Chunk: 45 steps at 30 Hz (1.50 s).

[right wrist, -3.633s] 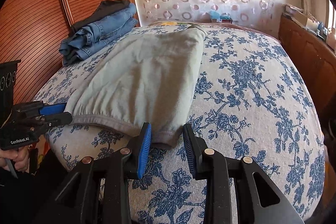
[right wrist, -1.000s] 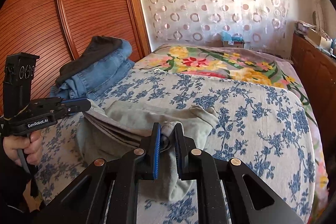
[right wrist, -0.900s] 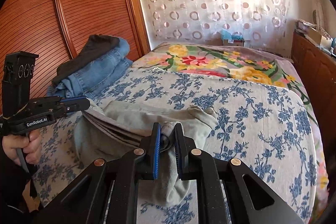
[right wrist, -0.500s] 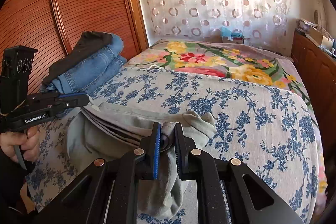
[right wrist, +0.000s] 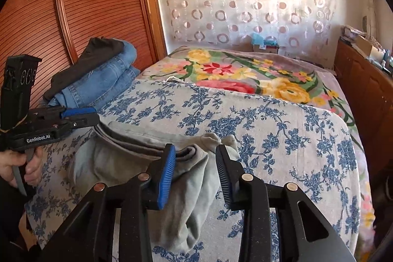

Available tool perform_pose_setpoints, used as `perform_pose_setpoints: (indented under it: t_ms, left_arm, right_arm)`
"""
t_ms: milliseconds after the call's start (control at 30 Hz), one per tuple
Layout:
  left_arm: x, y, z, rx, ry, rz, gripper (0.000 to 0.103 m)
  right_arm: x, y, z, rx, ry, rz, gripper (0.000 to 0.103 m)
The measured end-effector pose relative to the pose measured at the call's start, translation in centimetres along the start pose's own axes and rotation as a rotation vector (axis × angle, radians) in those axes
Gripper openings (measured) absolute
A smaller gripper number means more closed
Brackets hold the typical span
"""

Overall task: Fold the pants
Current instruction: 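Lay the folded edge down and open both grippers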

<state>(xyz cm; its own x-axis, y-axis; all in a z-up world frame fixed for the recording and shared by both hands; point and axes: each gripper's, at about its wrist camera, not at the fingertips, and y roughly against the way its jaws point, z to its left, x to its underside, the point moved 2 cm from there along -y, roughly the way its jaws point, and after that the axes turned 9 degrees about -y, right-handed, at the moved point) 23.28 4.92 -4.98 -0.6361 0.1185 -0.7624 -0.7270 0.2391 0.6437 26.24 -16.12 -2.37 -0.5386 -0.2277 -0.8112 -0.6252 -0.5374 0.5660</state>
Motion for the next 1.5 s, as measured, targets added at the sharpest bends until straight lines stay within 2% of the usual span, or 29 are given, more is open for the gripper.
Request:
perform_pose_setpoints:
  t_ms: [33,133,300,533,600,633,700,767,867,967,1067,1200,1333,1400,1467,1500]
  left_arm:
    - [0.1,0.2,0.0,0.004,0.000,-0.008,0.053]
    - [0.4,0.5,-0.2,0.013,-0.014,-0.002,0.058]
    - [1.2,-0.3,-0.1,0.037,-0.010,0.037,0.058]
    - [1.2,-2.3,-0.1,0.056,-0.019,0.091,0.058]
    - [1.1,-2.8,-0.2,0.054,-0.032,0.101,0.053]
    - [1.1,-3.0,-0.3,0.059,-0.037,0.109,0.044]
    - [1.1,-3.2,-0.4,0.055,-0.051,0.109,0.035]
    - [0.9,-3.1,-0.6,0.046,-0.071,0.099,0.021]
    - [0.4,-2.6,-0.5,0.052,-0.074,0.078,0.015]
    - [-0.2,-2.1,-0.6,0.037,-0.079,0.043,0.014]
    - [-1.0,-1.6,-0.1,-0.025,-0.057,0.005,0.014]
    - [-1.0,-2.0,0.5,-0.012,-0.034,0.025,0.014]
    - [-0.6,-2.0,0.5,-0.011,-0.032,0.050,0.017]
    - [-0.4,-1.8,0.4,-0.011,-0.025,0.056,0.027]
    - [-0.2,-1.4,0.2,-0.007,-0.026,0.048,0.047]
    - [0.0,-1.1,0.1,-0.003,-0.028,0.041,0.052]
  right_arm:
    - [0.1,0.1,0.1,-0.003,0.007,0.002,0.037]
    - [0.6,0.0,0.3,-0.016,0.031,0.021,0.041]
    - [0.4,-1.7,0.1,-0.016,0.048,0.074,0.043]
    - [-0.3,-2.9,-0.2,-0.041,0.058,0.104,0.043]
    - [-0.5,-2.9,-0.4,-0.047,0.052,0.107,0.034]
    - [-0.5,-2.9,-0.4,-0.050,0.051,0.108,0.021]
    - [-0.7,-3.0,-0.6,-0.052,0.050,0.104,0.016]
    - [-0.8,-2.9,-0.7,-0.061,0.040,0.093,0.012]
    - [-0.9,-2.7,-0.9,-0.043,0.022,0.067,0.012]
    - [-0.9,-2.4,-0.8,-0.028,0.011,0.031,0.011]
    - [-1.0,-2.1,-0.9,0.014,-0.001,0.001,0.009]
    - [-0.8,-2.2,-1.5,0.046,-0.027,0.014,0.009]
    - [-0.6,-1.5,-1.2,0.037,-0.026,0.016,0.009]
    - [-0.4,-0.9,-0.9,0.025,-0.029,0.015,0.009]
    - [-0.1,-0.2,-0.8,0.014,-0.035,0.020,0.009]
    - [0.0,0.2,-0.8,0.014,-0.034,0.021,0.009]
